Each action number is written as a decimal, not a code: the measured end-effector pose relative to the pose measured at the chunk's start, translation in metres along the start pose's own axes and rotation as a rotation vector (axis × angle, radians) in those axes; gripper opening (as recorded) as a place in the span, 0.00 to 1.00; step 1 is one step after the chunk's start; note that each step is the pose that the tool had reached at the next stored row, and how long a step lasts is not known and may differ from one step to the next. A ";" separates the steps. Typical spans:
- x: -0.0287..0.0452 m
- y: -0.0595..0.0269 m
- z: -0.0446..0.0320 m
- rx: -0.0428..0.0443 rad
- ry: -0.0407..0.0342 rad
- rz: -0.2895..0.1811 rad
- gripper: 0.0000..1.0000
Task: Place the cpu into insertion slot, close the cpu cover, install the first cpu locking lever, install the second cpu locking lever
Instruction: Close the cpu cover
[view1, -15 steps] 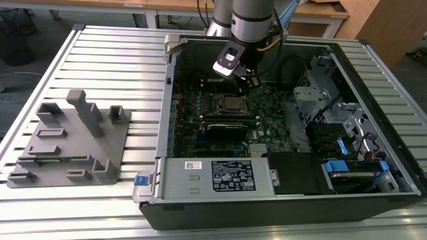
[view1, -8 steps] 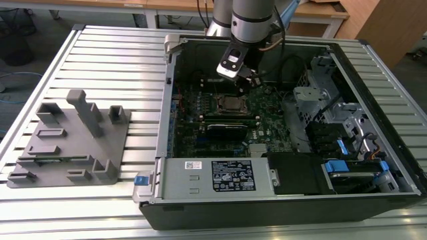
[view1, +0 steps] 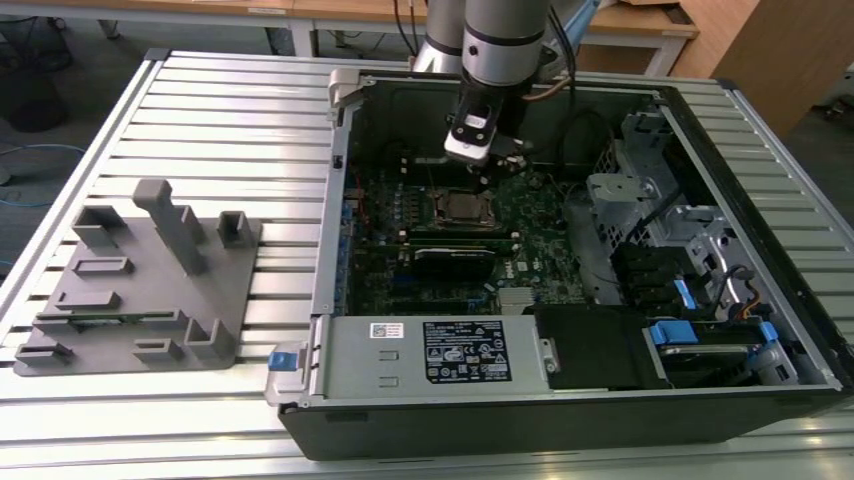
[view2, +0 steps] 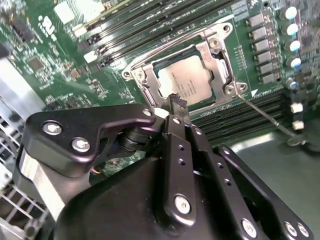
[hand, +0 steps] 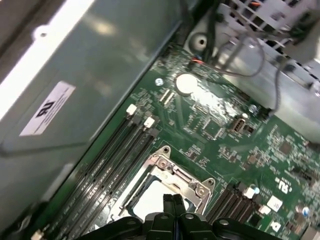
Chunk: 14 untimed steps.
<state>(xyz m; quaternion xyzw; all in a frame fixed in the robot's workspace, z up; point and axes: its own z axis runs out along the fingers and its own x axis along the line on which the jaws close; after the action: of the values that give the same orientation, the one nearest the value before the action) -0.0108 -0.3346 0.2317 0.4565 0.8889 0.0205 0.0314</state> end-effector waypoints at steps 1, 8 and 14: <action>0.0000 0.0000 0.0002 -0.0007 0.0012 -0.018 0.11; 0.0001 -0.0001 0.0018 -0.0054 0.0094 -0.145 0.11; 0.0001 -0.0002 0.0033 -0.0094 0.0165 -0.254 0.11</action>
<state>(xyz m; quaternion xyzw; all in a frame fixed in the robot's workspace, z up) -0.0108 -0.3346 0.2283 0.3400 0.9397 0.0243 0.0286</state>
